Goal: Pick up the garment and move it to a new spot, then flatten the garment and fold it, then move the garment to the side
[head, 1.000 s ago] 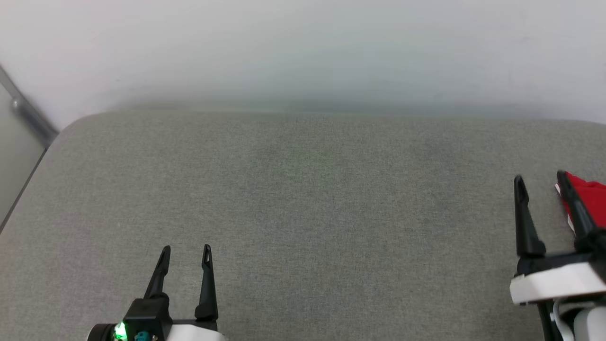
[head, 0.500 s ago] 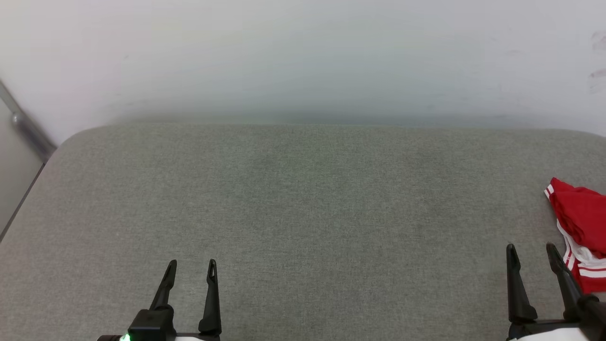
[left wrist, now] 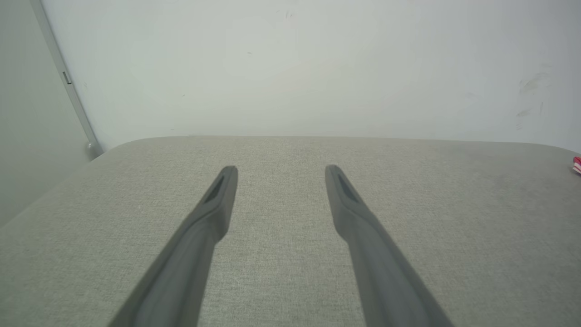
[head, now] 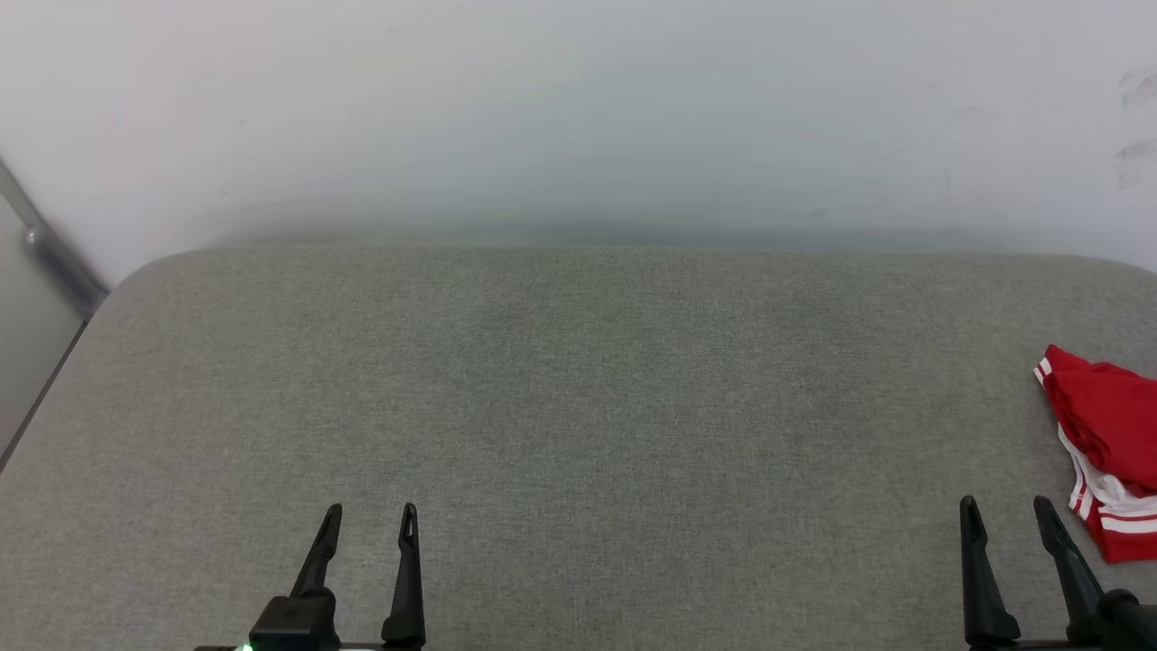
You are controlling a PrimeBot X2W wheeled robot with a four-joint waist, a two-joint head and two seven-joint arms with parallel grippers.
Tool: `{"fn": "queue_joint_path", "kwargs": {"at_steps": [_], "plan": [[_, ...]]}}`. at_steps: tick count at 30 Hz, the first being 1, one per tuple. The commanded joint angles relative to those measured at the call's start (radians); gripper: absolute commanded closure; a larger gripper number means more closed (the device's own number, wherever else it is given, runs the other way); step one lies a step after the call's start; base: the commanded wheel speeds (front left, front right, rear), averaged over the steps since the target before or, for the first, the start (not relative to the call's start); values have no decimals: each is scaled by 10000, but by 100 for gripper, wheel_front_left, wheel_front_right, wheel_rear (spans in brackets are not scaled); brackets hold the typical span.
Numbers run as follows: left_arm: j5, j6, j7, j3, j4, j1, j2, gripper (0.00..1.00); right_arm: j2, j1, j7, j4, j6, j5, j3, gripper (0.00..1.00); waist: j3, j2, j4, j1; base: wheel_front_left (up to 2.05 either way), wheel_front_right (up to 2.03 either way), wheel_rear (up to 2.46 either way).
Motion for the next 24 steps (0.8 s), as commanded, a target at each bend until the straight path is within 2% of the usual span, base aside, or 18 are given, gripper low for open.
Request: {"fn": "queue_joint_path", "kwargs": {"at_steps": [1, 4, 5, 10, 20, 21, 24], "plan": [[27, -42, -23, -16, 3, 109, -9, 0, 48, 109, -16, 9, -7, 53, 28, 0, 1, -1, 6, 1, 0, 0, 0], [54, -24, -23, -15, 23, 103, -9, 0, 48, 103, -16, 29, -7, 79, 37, 0, 4, -1, 24, 1, 0, 0, 0], [14, -20, 0, 0, 19, 40, 0, 100, 2, 1, 2, 30, 0, 64, 18, 100, 4, -1, 26, 1, 0, 0, 0], [-113, -28, 46, -6, 435, 200, 1, 100, 8, -8, 54, 495, 0, 168, 26, 100, 5, -1, 24, 1, 0, 0, 0], [-2324, -245, 419, 117, 612, -159, 128, 100, -4, -426, 545, 763, -1, 2166, 41, 100, 38, -1, -31, 1, 0, 0, 0], [-3131, -342, 566, 167, 720, -315, 169, 100, -8, -580, 726, 863, -1, 2899, 44, 100, 51, -1, -52, 1, 0, 0, 0], [-3710, -408, 672, 205, 798, -423, 197, 100, -10, -692, 860, 935, -1, 3425, 45, 100, 60, -1, -69, 1, 0, 0, 0]]}}
